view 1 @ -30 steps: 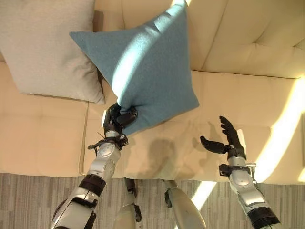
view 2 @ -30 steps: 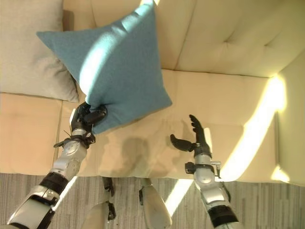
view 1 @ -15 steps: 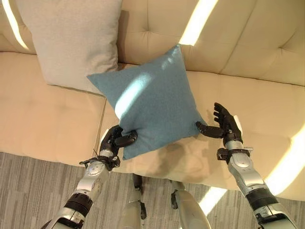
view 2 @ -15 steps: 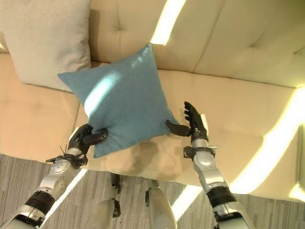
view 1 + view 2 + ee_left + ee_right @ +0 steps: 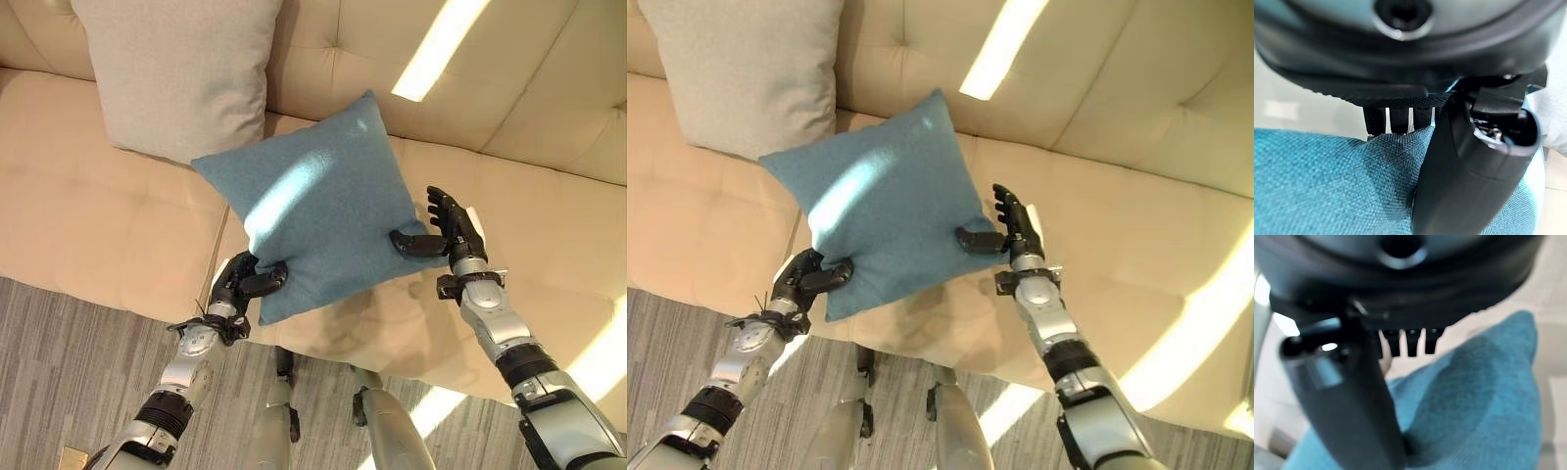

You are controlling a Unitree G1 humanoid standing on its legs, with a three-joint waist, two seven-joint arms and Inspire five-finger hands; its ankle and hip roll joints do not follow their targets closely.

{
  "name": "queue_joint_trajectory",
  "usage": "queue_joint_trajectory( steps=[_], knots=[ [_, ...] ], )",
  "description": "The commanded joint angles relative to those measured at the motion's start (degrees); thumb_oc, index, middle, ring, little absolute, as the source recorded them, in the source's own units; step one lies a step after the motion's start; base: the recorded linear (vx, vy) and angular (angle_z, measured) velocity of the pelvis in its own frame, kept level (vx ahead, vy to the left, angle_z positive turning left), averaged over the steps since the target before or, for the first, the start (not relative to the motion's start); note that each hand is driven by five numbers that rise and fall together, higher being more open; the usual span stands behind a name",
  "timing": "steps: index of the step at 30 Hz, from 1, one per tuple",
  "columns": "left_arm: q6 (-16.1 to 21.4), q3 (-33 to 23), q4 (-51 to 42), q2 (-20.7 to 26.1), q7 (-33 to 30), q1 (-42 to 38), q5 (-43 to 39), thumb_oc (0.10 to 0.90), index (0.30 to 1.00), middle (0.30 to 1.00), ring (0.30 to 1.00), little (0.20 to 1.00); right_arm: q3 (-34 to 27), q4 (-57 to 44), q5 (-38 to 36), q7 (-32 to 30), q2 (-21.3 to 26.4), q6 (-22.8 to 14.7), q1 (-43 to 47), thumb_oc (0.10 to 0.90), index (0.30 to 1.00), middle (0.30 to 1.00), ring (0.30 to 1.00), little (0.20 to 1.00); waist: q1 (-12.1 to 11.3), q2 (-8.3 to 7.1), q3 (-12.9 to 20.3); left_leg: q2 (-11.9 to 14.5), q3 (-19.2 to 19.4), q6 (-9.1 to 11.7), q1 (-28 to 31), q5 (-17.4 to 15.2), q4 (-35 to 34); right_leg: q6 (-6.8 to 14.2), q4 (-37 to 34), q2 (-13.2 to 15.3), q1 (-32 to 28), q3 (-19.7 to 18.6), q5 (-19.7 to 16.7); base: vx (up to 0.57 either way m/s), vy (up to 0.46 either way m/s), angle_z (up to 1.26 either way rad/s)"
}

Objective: Pick up all the scattered cushions and arrange them neatly on the sofa.

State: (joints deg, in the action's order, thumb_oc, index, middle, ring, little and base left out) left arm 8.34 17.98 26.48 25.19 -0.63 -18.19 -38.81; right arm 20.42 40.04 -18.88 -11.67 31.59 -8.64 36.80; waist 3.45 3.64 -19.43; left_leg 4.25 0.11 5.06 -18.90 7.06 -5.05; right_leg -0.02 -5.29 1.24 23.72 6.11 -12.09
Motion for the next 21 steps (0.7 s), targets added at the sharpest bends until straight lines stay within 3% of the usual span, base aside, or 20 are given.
queue_joint_trajectory(
  steps=[1,6,10,12,13,14,21],
  knots=[
    [6.63,-2.19,-3.87,1.59,0.62,-1.77,-2.52,0.4,0.3,0.3,0.3,0.3,2.47,1.64,3.31,-0.48,0.73,-0.88,3.86,0.8,0.9,0.9,0.9,0.9,-1.99,-2.3,2.49,-2.96,0.37,-0.5,-0.36,-3.17,0.42,5.33,2.97,2.98,-0.7,-0.67,10.06,-0.01,-0.035,0.02],
    [7.23,-1.57,-4.43,-0.69,-0.5,-4.0,-2.69,0.4,0.3,0.3,0.3,0.3,3.87,0.68,-0.39,1.53,-3.13,-1.01,3.94,0.8,0.9,0.9,0.9,0.9,-2.29,-2.31,1.64,-2.88,0.0,-0.28,-0.14,-3.05,0.5,5.11,3.25,2.79,-0.96,-0.47,10.42,0.01,-0.015,0.03],
    [7.93,-0.26,-4.56,-4.7,-2.28,-6.67,-2.72,0.4,0.3,0.3,0.3,0.3,4.64,-3.59,-12.79,5.21,-11.86,-3.23,1.41,0.8,0.9,0.9,0.9,0.9,-2.29,-2.34,1.22,-2.76,-0.33,-0.02,0.5,-3.09,0.4,5.05,2.96,2.44,-1.81,-0.4,10.71,0.0,0.0,0.0],
    [8.0,0.11,-4.67,-5.42,-2.43,-6.74,-2.73,0.4,0.3,0.3,0.3,0.3,5.07,-4.67,-14.58,6.12,-13.28,-3.36,0.96,0.8,0.9,0.9,0.9,0.9,-2.3,-2.34,1.21,-2.73,-0.38,0.04,0.69,-3.13,0.36,5.03,2.9,2.42,-2.01,-0.36,10.78,0.0,0.0,0.0],
    [8.09,0.66,-4.94,-6.18,-2.41,-6.79,-2.69,0.4,0.3,0.3,0.3,0.3,6.16,-6.63,-16.46,7.27,-14.69,-3.88,0.32,0.46,0.389,0.389,0.389,0.389,-2.32,-2.4,1.26,-2.69,-0.39,0.13,0.99,-3.23,0.29,5.04,2.79,2.38,-2.36,-0.26,10.92,0.01,0.004,0.03],
    [8.09,0.66,-4.94,-6.18,-2.41,-6.79,-2.69,0.4,0.3,0.3,0.3,0.3,6.16,-6.63,-16.46,7.27,-14.69,-3.87,0.31,0.4,0.3,0.3,0.3,0.3,-2.32,-2.4,1.26,-2.69,-0.39,0.13,1.0,-3.23,0.29,5.04,2.79,2.38,-2.36,-0.26,10.92,0.01,0.009,0.03],
    [7.13,1.15,-6.26,-8.15,-1.32,-3.03,-2.31,0.4,0.3,0.3,0.3,0.3,5.7,-15.82,-17.5,9.02,-16.08,-4.56,-6.67,0.4,0.3,0.3,0.3,0.3,-2.1,-2.59,2.24,-2.5,-0.36,-0.04,3.19,-3.95,0.2,5.05,2.32,2.4,-5.16,-0.06,11.58,0.0,0.0,0.0]
  ],
)
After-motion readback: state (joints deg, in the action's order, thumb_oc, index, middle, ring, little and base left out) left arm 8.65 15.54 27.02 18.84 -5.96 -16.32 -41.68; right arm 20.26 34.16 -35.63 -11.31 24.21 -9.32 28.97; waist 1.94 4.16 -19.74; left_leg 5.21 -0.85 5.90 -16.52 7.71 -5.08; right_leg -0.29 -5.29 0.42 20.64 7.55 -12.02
